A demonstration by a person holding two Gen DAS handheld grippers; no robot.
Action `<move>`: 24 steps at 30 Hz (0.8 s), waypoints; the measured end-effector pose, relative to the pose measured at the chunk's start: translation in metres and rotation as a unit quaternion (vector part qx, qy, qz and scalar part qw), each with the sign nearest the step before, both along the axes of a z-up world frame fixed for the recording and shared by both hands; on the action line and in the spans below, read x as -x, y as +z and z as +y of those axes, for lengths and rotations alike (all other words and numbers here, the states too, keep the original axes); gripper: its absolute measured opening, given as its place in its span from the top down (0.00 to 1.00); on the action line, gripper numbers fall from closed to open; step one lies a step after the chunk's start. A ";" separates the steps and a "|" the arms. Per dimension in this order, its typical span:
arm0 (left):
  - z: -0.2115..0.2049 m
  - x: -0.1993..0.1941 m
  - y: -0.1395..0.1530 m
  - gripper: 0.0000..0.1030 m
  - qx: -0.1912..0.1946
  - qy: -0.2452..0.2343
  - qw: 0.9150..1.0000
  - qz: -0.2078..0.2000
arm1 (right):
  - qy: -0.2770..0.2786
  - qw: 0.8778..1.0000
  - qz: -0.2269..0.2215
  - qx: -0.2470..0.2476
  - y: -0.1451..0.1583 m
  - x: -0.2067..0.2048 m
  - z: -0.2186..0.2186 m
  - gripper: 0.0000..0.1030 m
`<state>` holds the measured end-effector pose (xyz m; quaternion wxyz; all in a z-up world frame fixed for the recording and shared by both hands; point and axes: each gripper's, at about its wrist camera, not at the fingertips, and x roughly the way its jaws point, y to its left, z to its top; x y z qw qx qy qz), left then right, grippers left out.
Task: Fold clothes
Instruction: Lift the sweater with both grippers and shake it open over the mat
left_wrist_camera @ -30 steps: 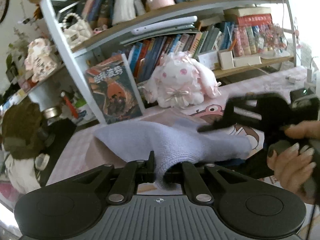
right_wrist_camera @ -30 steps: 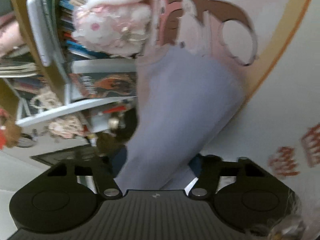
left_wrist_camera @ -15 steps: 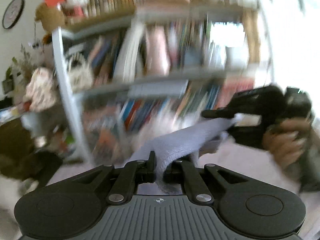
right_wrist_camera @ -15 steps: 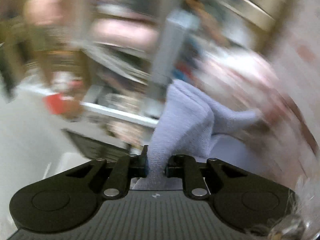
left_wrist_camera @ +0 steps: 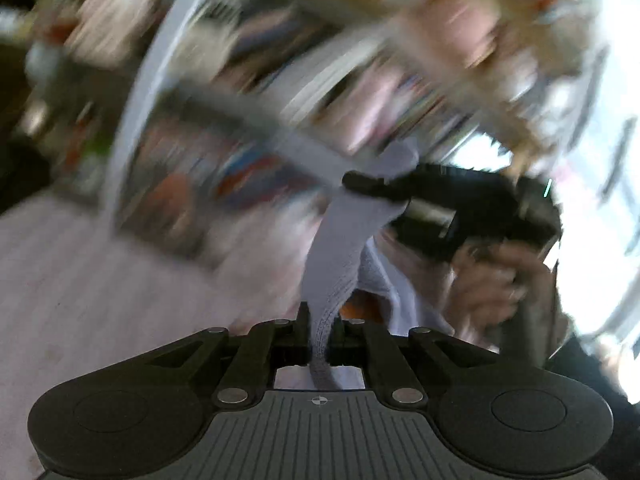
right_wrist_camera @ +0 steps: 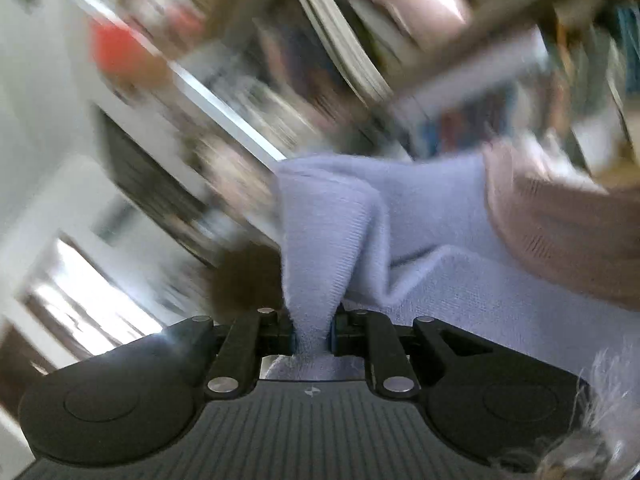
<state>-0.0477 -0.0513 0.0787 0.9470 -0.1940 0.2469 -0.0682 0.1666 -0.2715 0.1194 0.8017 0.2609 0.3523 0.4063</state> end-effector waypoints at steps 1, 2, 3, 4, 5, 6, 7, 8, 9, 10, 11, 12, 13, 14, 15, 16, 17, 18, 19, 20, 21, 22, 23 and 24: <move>0.005 -0.011 -0.018 0.95 -0.019 0.010 0.999 0.032 | -0.001 0.999 0.012 0.035 -0.019 -0.006 0.018 0.88; 0.008 -0.017 -0.031 0.95 -0.033 0.013 0.998 0.052 | -0.001 0.998 0.020 0.060 -0.034 -0.010 0.031 0.88; 0.013 -0.025 -0.040 0.95 -0.051 0.017 0.996 0.070 | -0.002 0.996 0.027 0.083 -0.048 -0.016 0.046 0.88; 0.018 -0.032 -0.050 0.95 -0.068 0.023 0.994 0.088 | -0.003 0.994 0.033 0.103 -0.060 -0.021 0.059 0.87; 0.023 -0.040 -0.059 0.95 -0.086 0.028 0.990 0.106 | -0.002 0.993 0.039 0.110 -0.068 -0.025 0.069 0.87; 0.028 -0.047 -0.065 0.95 -0.099 0.033 0.987 0.119 | 0.000 0.993 0.039 0.111 -0.071 -0.030 0.079 0.87; 0.033 -0.051 -0.066 0.94 -0.105 0.038 0.986 0.125 | 0.003 0.993 0.037 0.115 -0.075 -0.030 0.085 0.85; 0.038 -0.055 -0.068 0.91 -0.110 0.043 0.984 0.130 | 0.006 0.992 0.034 0.120 -0.078 -0.030 0.091 0.82; 0.043 -0.059 -0.069 0.88 -0.115 0.048 0.983 0.135 | 0.010 0.991 0.026 0.130 -0.075 -0.027 0.095 0.78; 0.047 -0.061 -0.069 0.87 -0.121 0.053 0.982 0.138 | 0.011 0.990 0.013 0.138 -0.073 -0.025 0.096 0.70; 0.051 -0.062 -0.069 0.87 -0.129 0.059 0.980 0.140 | 0.014 0.990 0.001 0.139 -0.073 -0.021 0.093 0.66; 0.055 -0.062 -0.069 0.87 -0.139 0.065 0.978 0.142 | 0.019 0.991 -0.011 0.135 -0.072 -0.014 0.088 0.58; 0.057 -0.058 -0.067 0.86 -0.147 0.073 0.976 0.145 | 0.021 0.991 -0.020 0.133 -0.071 -0.009 0.080 0.56; 0.060 -0.053 -0.066 0.86 -0.155 0.080 0.974 0.147 | 0.022 0.990 -0.027 0.133 -0.071 -0.004 0.072 0.55; 0.063 -0.049 -0.063 0.86 -0.160 0.091 0.972 0.145 | 0.020 0.990 -0.031 0.140 -0.072 -0.001 0.063 0.55; 0.065 -0.044 -0.060 0.85 -0.166 0.101 0.971 0.142 | 0.018 0.989 -0.036 0.146 -0.074 0.003 0.054 0.55; 0.067 -0.040 -0.055 0.85 -0.167 0.112 0.970 0.138 | 0.014 0.987 -0.039 0.152 -0.075 0.006 0.045 0.54; 0.068 -0.037 -0.050 0.85 -0.165 0.121 0.970 0.130 | 0.008 0.986 -0.038 0.162 -0.080 0.009 0.032 0.54; 0.068 -0.033 -0.045 0.85 -0.162 0.129 0.971 0.122 | 0.000 0.984 -0.036 0.174 -0.085 0.013 0.017 0.54; 0.065 -0.029 -0.041 0.84 -0.159 0.130 0.972 0.116 | -0.007 0.982 -0.032 0.186 -0.091 0.018 0.002 0.54; 0.059 -0.027 -0.038 0.83 -0.154 0.125 0.974 0.109 | -0.015 0.980 -0.028 0.198 -0.096 0.023 -0.012 0.54; 0.052 -0.025 -0.036 0.82 -0.151 0.117 0.976 0.104 | -0.022 0.977 -0.024 0.209 -0.102 0.029 -0.025 0.54; 0.040 -0.025 -0.035 0.81 -0.150 0.100 0.978 0.101 | -0.026 0.976 -0.022 0.217 -0.105 0.035 -0.035 0.54; 0.029 -0.027 -0.037 0.80 -0.151 0.084 0.980 0.099 | -0.030 0.974 -0.020 0.225 -0.109 0.041 -0.045 0.54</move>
